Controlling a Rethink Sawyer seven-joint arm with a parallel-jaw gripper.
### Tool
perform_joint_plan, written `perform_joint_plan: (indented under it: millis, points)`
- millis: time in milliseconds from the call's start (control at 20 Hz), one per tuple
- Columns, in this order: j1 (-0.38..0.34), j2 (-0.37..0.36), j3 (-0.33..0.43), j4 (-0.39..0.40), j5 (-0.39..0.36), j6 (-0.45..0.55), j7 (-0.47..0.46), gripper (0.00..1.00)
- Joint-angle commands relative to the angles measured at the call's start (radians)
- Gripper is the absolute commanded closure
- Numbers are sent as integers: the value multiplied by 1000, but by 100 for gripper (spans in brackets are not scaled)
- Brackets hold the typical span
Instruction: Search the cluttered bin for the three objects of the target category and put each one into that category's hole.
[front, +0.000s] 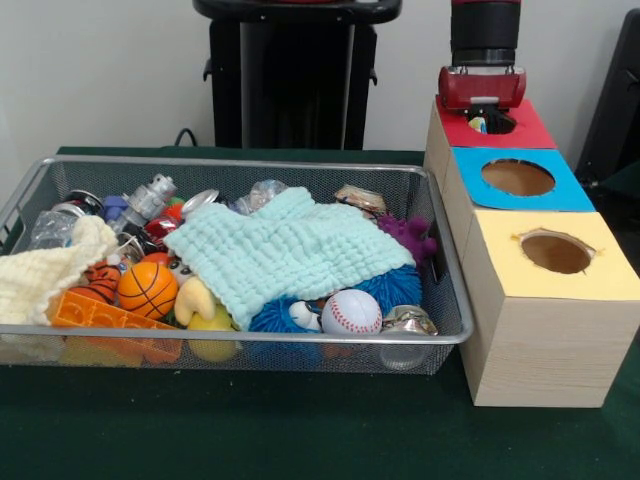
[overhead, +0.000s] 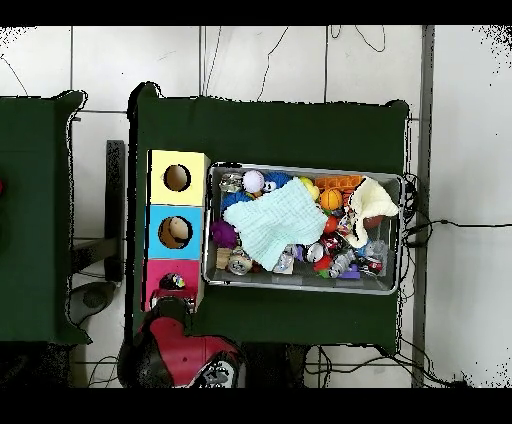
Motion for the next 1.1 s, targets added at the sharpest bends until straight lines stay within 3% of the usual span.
perform_joint_plan:
  millis: [50,250,550,1100]
  points:
    - [-21,49,106,-150,174,192,246,100]
    - [3,53,116,-137,244,236,257,100]
    - [-20,59,171,-108,278,266,285,100]
    - [-65,-26,239,-79,356,465,285,100]
